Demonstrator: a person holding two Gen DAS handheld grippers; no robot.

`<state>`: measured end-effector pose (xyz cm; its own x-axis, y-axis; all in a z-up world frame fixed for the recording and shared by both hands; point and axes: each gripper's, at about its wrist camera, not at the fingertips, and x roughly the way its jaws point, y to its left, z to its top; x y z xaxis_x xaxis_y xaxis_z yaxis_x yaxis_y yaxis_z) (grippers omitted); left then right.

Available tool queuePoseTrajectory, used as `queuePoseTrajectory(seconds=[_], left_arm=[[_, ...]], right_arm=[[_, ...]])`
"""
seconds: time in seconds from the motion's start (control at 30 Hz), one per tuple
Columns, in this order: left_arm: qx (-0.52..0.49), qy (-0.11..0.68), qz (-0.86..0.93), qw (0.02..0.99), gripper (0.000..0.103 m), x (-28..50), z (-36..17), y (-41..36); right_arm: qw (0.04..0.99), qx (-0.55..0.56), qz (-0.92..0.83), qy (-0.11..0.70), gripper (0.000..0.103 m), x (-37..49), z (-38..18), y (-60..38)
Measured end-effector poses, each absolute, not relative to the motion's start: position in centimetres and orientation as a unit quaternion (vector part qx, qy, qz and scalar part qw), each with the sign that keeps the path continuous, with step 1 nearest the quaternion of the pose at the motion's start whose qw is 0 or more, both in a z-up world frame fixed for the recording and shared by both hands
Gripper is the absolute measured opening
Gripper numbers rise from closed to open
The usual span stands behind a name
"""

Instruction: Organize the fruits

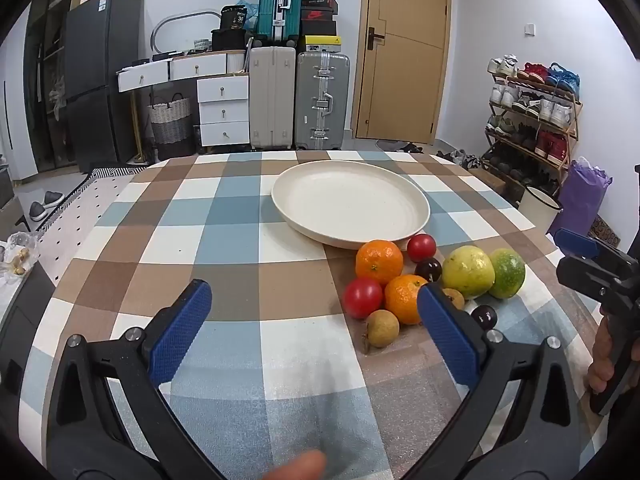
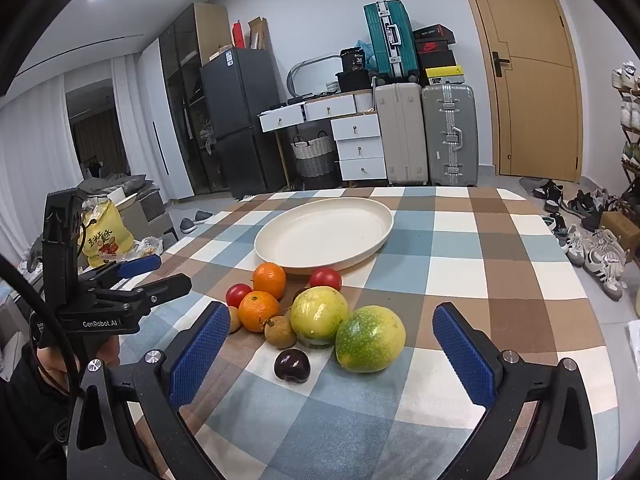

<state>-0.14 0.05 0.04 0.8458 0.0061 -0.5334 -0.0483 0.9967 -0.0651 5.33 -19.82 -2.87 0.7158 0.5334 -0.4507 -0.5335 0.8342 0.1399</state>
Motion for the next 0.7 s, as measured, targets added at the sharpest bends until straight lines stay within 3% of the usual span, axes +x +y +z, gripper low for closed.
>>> queuePoseTrajectory(seconds=[0.7], left_arm=[[-0.04,0.283,0.013,0.958,0.102,-0.05,0.0,0.11]], right_arm=[[0.926,0.003,0.289,0.243,0.103,5.38,-2.91,-19.81]])
